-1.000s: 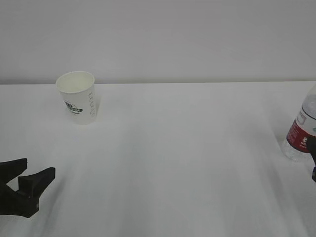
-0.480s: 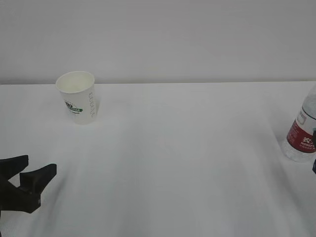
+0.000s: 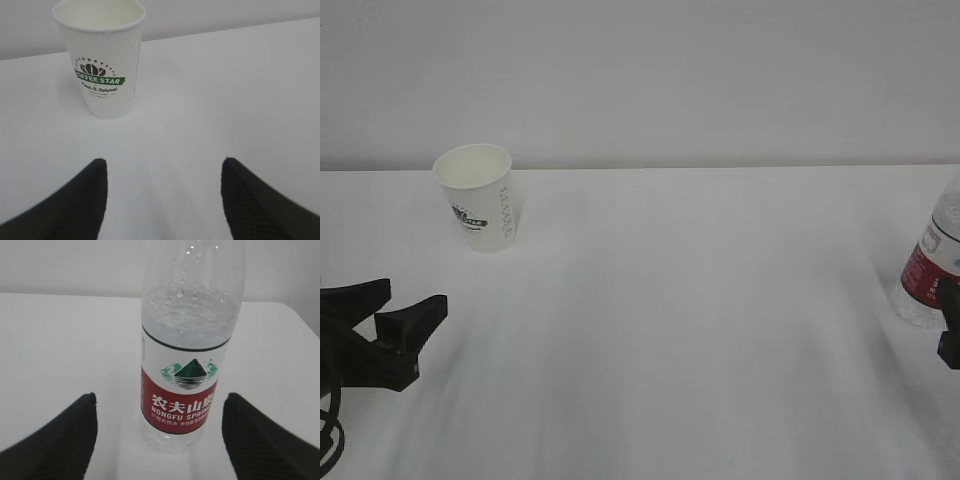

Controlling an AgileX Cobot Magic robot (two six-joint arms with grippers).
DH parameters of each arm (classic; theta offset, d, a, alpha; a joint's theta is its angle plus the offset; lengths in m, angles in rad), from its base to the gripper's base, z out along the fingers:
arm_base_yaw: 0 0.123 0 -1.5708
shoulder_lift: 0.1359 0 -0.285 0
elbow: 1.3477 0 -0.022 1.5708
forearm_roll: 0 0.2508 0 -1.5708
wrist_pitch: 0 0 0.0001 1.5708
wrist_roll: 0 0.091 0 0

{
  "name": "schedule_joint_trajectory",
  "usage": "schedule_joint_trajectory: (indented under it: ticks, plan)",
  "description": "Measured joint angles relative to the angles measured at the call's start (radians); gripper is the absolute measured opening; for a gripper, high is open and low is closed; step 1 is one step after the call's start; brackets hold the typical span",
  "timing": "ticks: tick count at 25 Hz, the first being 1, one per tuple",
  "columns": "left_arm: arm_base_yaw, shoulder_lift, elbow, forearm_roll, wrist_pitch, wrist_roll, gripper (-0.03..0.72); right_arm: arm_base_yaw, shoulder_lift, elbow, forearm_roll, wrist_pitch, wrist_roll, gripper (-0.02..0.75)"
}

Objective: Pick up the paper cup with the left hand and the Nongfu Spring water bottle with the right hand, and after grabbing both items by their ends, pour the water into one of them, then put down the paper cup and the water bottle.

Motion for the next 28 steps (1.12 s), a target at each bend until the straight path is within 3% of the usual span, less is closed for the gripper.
schedule_joint_trajectory:
  ticks: [28]
  plan:
    - [0.000,0.000,0.000,0.031,0.000,0.000,0.516,0.000,0.159,-0.081,0.061,-0.010,0.025,0.591]
